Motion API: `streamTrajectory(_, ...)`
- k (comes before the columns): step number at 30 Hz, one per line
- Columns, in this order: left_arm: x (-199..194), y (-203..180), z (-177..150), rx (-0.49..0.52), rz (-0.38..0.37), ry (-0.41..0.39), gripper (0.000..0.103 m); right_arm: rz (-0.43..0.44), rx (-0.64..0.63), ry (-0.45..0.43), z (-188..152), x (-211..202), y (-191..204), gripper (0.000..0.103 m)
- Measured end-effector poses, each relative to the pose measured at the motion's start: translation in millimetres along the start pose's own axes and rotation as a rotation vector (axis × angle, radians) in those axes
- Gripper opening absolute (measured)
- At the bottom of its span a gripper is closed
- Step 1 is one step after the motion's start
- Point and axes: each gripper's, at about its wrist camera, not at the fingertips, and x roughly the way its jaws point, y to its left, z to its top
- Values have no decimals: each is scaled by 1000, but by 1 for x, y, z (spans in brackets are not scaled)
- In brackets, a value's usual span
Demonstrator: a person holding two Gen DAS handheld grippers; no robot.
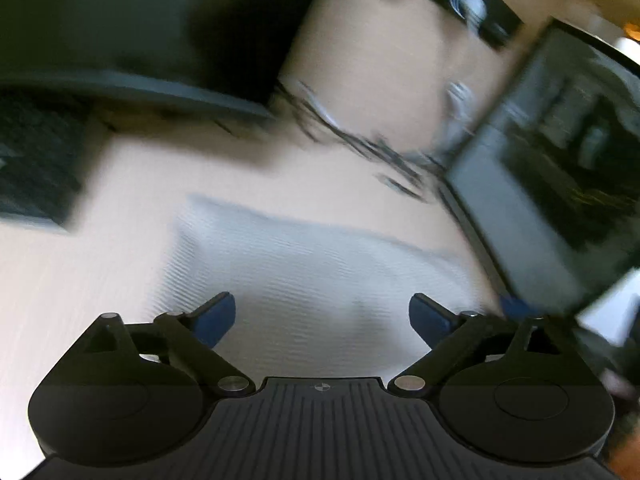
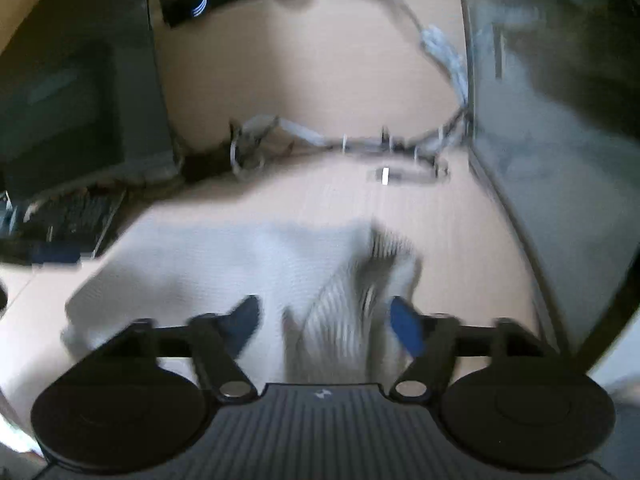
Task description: Fold clothes
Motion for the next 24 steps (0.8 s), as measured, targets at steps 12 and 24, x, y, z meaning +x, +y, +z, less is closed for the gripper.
streamTrajectory(12, 48, 3, -6, -101, -38, 112, 103, 96, -9, 273, 26, 102, 14, 103)
streamTrajectory(24, 63, 18, 24, 47, -4, 86, 103, 112, 123, 197, -9, 58, 33, 103)
